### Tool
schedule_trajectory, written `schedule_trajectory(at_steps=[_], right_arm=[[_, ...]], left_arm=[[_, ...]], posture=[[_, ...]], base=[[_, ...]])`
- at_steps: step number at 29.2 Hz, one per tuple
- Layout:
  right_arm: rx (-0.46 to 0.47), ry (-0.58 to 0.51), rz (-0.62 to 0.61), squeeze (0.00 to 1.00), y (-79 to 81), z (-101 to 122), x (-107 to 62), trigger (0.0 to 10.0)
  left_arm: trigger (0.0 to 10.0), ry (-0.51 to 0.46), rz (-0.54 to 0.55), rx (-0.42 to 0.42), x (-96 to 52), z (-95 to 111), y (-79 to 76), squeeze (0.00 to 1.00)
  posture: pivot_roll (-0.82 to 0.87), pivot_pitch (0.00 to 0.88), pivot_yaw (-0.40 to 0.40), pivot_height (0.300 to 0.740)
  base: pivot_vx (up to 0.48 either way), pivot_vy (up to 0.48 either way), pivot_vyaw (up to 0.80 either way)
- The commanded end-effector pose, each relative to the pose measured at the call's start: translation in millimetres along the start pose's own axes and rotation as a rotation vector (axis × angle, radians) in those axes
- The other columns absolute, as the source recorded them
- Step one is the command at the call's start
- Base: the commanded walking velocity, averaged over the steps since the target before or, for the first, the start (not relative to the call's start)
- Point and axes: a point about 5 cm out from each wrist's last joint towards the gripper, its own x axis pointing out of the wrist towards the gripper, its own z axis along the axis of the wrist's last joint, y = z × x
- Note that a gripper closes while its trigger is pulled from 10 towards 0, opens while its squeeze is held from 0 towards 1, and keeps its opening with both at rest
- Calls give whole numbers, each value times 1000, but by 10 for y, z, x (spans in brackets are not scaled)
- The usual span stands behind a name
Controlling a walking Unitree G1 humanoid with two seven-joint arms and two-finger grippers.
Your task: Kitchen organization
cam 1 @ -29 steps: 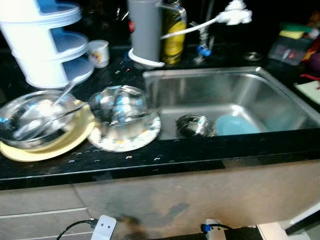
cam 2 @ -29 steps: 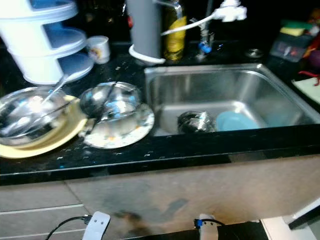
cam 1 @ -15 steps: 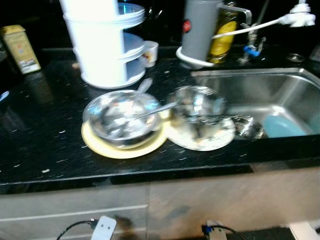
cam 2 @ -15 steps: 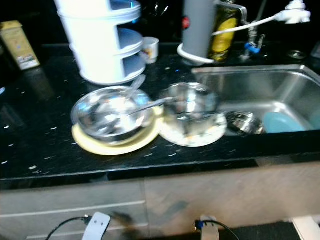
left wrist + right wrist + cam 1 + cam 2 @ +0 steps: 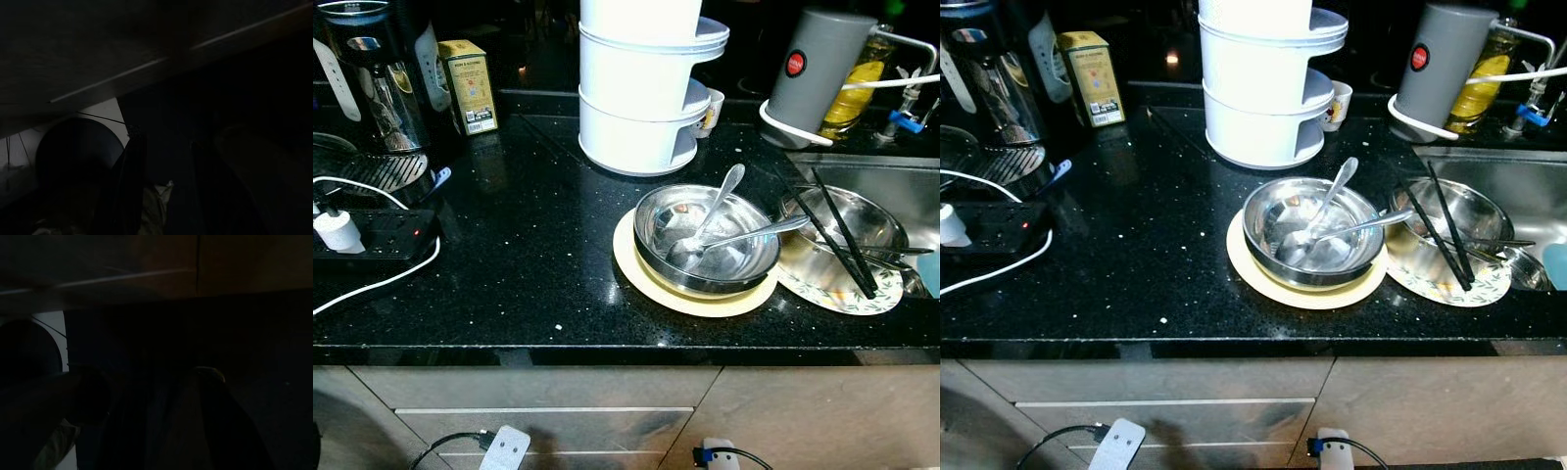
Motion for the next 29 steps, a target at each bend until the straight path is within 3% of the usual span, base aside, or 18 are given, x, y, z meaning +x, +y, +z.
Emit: schedule_trajectory(at_steps=[1, 13, 19, 29], right_arm=[[13, 25, -24, 0, -75, -96, -33, 10000], [11, 24, -23, 0, -78, -97, -35, 10000], [-29, 18, -9, 0, -62, -71, -27, 10000], [-26, 18, -11, 0, -61, -65, -24, 10000]], left_arm=[[10000, 38, -23, 1, -18, -103, -85, 0], [10000, 25, 11, 9, -10, -83, -66, 0], [10000, 28, 54, -64, -15, -102, -33, 0], [10000, 31, 35, -80, -7, -94, -40, 0]], posture=[[-28, 153, -32, 740], [-30, 154, -32, 740], [-32, 160, -33, 740], [-31, 161, -35, 740]], base=[[0, -480, 0], [0, -71, 0], [0, 0, 0], [0, 0, 0]])
